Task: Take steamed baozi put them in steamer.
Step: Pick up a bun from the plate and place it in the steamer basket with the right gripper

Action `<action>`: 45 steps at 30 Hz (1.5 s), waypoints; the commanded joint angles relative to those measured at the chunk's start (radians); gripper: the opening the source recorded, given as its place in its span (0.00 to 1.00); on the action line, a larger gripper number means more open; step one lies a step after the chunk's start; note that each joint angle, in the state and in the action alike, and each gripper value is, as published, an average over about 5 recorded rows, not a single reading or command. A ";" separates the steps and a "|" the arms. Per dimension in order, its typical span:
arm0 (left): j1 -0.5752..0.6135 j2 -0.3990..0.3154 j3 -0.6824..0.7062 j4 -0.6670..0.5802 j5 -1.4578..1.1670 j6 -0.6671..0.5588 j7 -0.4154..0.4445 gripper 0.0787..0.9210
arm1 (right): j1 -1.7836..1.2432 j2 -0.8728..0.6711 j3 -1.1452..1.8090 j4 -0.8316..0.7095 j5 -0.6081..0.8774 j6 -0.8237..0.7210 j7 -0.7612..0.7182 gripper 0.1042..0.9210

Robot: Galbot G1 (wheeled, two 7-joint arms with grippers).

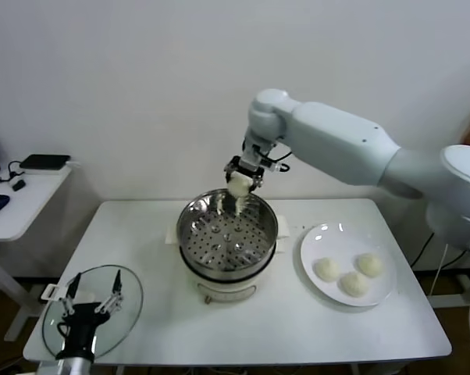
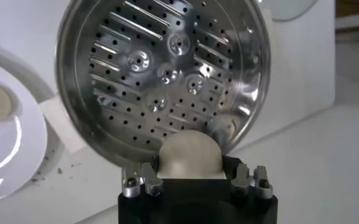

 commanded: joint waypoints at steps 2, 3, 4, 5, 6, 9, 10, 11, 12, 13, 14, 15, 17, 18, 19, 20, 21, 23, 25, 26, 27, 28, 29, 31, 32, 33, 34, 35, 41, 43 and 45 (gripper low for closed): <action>0.001 0.003 -0.002 0.001 -0.001 0.001 0.000 0.88 | -0.087 0.108 0.012 -0.045 -0.177 0.093 0.007 0.70; 0.000 0.003 -0.002 0.002 -0.001 0.002 0.000 0.88 | -0.098 0.109 0.022 -0.051 -0.207 0.106 0.008 0.70; 0.000 0.004 -0.003 0.003 -0.001 0.002 0.000 0.88 | -0.108 0.111 0.033 -0.057 -0.237 0.119 0.011 0.70; -0.001 0.004 -0.003 0.004 -0.001 0.002 0.001 0.88 | -0.118 0.113 0.043 -0.066 -0.263 0.130 0.012 0.70; -0.001 0.004 -0.004 0.005 -0.002 0.002 0.002 0.88 | -0.127 0.115 0.051 -0.074 -0.283 0.139 0.015 0.70; 0.002 0.007 -0.006 0.007 -0.003 0.003 0.009 0.88 | -0.147 0.116 0.069 -0.090 -0.335 0.158 0.021 0.70; 0.002 0.007 -0.006 0.006 -0.003 0.003 0.012 0.88 | -0.154 0.116 0.074 -0.093 -0.349 0.163 0.022 0.70; 0.003 0.007 -0.006 0.007 -0.003 0.004 0.014 0.88 | -0.160 0.115 0.077 -0.095 -0.358 0.167 0.023 0.69; 0.002 0.007 -0.006 0.007 -0.003 0.005 0.014 0.88 | -0.165 0.115 0.079 -0.097 -0.365 0.169 0.024 0.69; 0.001 0.007 -0.006 0.008 -0.003 0.006 0.015 0.88 | -0.171 0.114 0.081 -0.098 -0.369 0.170 0.024 0.69; -0.001 0.007 -0.006 0.009 -0.002 0.006 0.015 0.88 | -0.177 0.112 0.082 -0.099 -0.372 0.170 0.024 0.69; -0.003 0.007 -0.006 0.010 -0.002 0.007 0.015 0.88 | -0.183 0.111 0.083 -0.099 -0.373 0.170 0.024 0.69; -0.005 0.006 -0.006 0.013 -0.002 0.008 0.014 0.88 | -0.194 0.109 0.086 -0.102 -0.373 0.169 0.025 0.69; -0.006 0.007 -0.007 0.014 -0.001 0.008 0.014 0.88 | -0.200 0.109 0.087 -0.104 -0.372 0.168 0.025 0.69; -0.007 0.007 -0.008 0.016 -0.001 0.009 0.014 0.88 | -0.205 0.110 0.088 -0.107 -0.372 0.168 0.026 0.69; -0.008 0.007 -0.008 0.017 -0.001 0.009 0.014 0.88 | -0.209 0.110 0.089 -0.109 -0.372 0.168 0.026 0.69; -0.008 0.007 -0.009 0.018 -0.001 0.009 0.014 0.88 | -0.213 0.112 0.090 -0.112 -0.372 0.168 0.027 0.69; -0.009 0.007 -0.011 0.021 -0.001 0.009 0.014 0.88 | -0.219 0.115 0.093 -0.119 -0.374 0.169 0.027 0.69; -0.010 0.007 -0.011 0.023 -0.001 0.009 0.014 0.88 | -0.226 0.118 0.096 -0.128 -0.376 0.170 0.028 0.69; -0.010 0.007 -0.010 0.023 -0.001 0.009 0.014 0.88 | -0.229 0.120 0.099 -0.132 -0.379 0.171 0.028 0.69; -0.010 0.006 -0.010 0.024 -0.001 0.009 0.014 0.88 | -0.232 0.122 0.101 -0.136 -0.381 0.173 0.028 0.69; -0.011 0.006 -0.010 0.025 -0.001 0.009 0.014 0.88 | -0.235 0.123 0.103 -0.141 -0.382 0.174 0.029 0.69; -0.011 0.006 -0.010 0.025 -0.001 0.009 0.014 0.88 | -0.237 0.125 0.105 -0.144 -0.384 0.175 0.029 0.69; -0.011 0.006 -0.010 0.026 0.000 0.008 0.014 0.88 | -0.240 0.127 0.107 -0.149 -0.388 0.177 0.029 0.70; -0.012 0.006 -0.010 0.027 0.000 0.008 0.013 0.88 | -0.242 0.128 0.109 -0.151 -0.389 0.178 0.029 0.70; -0.012 0.006 -0.010 0.027 0.000 0.008 0.013 0.88 | -0.243 0.129 0.110 -0.152 -0.391 0.179 0.029 0.70; -0.011 0.006 -0.010 0.028 0.000 0.008 0.013 0.88 | -0.244 0.130 0.111 -0.153 -0.393 0.179 0.030 0.70; -0.011 0.006 -0.010 0.028 0.000 0.008 0.013 0.88 | -0.245 0.131 0.113 -0.154 -0.394 0.180 0.031 0.70; -0.010 0.005 -0.010 0.029 -0.001 0.006 0.012 0.88 | -0.249 0.136 0.120 -0.161 -0.401 0.195 0.049 0.82; -0.009 0.005 -0.010 0.029 0.000 0.005 0.012 0.88 | -0.249 0.139 0.125 -0.163 -0.405 0.205 0.049 0.86; -0.009 0.005 -0.010 0.029 -0.001 0.005 0.012 0.88 | -0.246 0.141 0.130 -0.163 -0.407 0.214 0.047 0.87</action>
